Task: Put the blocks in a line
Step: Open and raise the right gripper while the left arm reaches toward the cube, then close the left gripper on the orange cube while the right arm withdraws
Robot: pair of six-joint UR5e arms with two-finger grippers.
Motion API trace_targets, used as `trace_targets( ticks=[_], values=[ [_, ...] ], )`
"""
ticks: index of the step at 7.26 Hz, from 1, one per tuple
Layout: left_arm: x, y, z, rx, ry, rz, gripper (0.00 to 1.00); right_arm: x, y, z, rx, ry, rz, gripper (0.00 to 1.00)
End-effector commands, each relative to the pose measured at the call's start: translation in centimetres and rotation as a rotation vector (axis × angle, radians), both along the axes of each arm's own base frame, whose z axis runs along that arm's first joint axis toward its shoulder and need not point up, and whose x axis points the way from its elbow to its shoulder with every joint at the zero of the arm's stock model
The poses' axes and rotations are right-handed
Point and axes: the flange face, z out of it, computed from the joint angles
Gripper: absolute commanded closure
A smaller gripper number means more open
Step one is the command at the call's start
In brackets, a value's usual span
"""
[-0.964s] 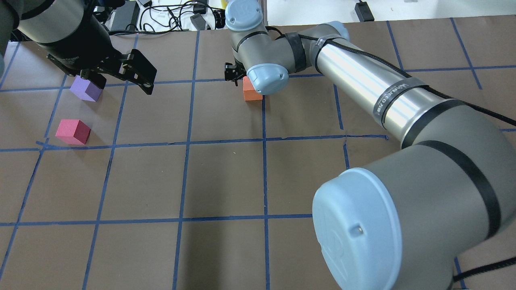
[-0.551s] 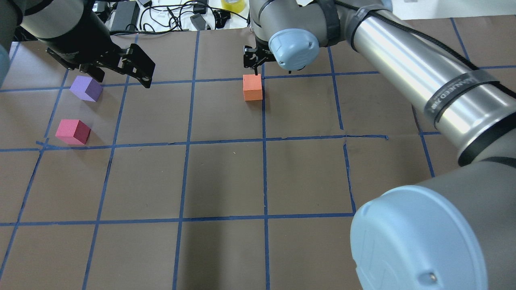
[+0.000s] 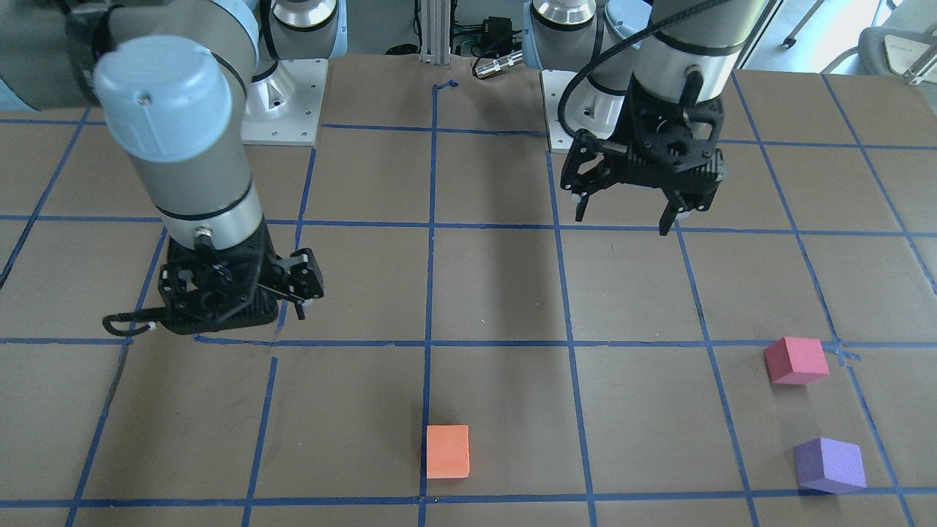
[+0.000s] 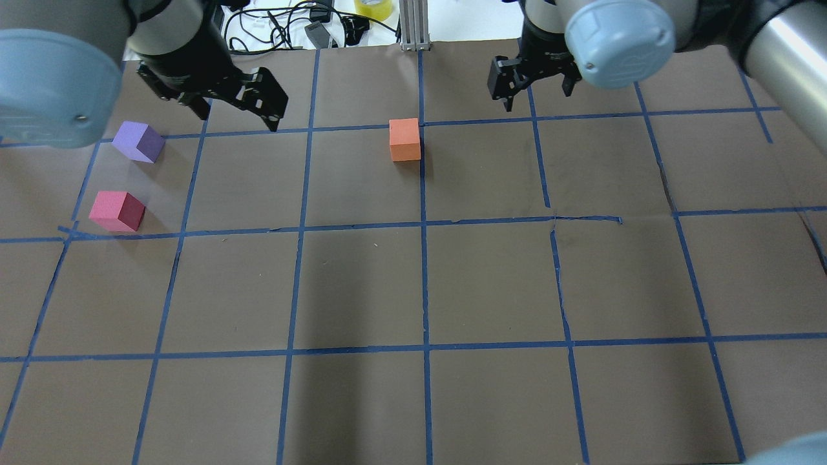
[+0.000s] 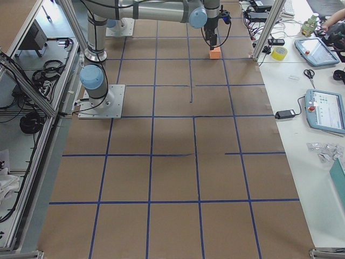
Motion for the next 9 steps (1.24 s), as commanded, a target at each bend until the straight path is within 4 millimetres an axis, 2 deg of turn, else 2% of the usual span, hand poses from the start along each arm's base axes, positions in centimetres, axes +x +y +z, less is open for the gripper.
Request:
trace_targets(
  ticks=[1,2,3,4,5,7,9],
  values=[
    [-6.7,-3.9,-7.2,-0.014,0.033,0.009,0.00,-5.8,4.4,-2.1,0.064,-0.003,-0.013,0.00],
    [-9.1,-6.3,-11.0,-0.062,0.072,0.022,0.00,-5.7,4.7,-2.8,0.066,-0.004,-0.011,0.00],
    [-10.0,-8.1,-15.1,-0.048,0.102,0.008,0.00,-5.6,4.5,-2.1,0.026,-0.003,-0.014,0.00],
    [-11.3,-9.0,-18.0,-0.052,0.105,-0.003,0.00,-5.7,4.3,-1.7,0.004,-0.003,-0.005,0.00],
    [-12.2,-9.4,-19.8,-0.041,0.102,-0.017,0.00,-5.6,4.6,-1.0,-0.010,-0.003,-0.004,0.00],
    [-12.7,-10.6,-24.9,-0.018,0.105,-0.016,0.00,-5.7,4.5,-0.6,-0.042,0.011,-0.021,0.00],
    [-13.3,-11.1,-27.6,0.006,0.134,-0.001,0.00,-5.5,4.7,-0.5,-0.037,-0.003,-0.017,0.00]
  ],
)
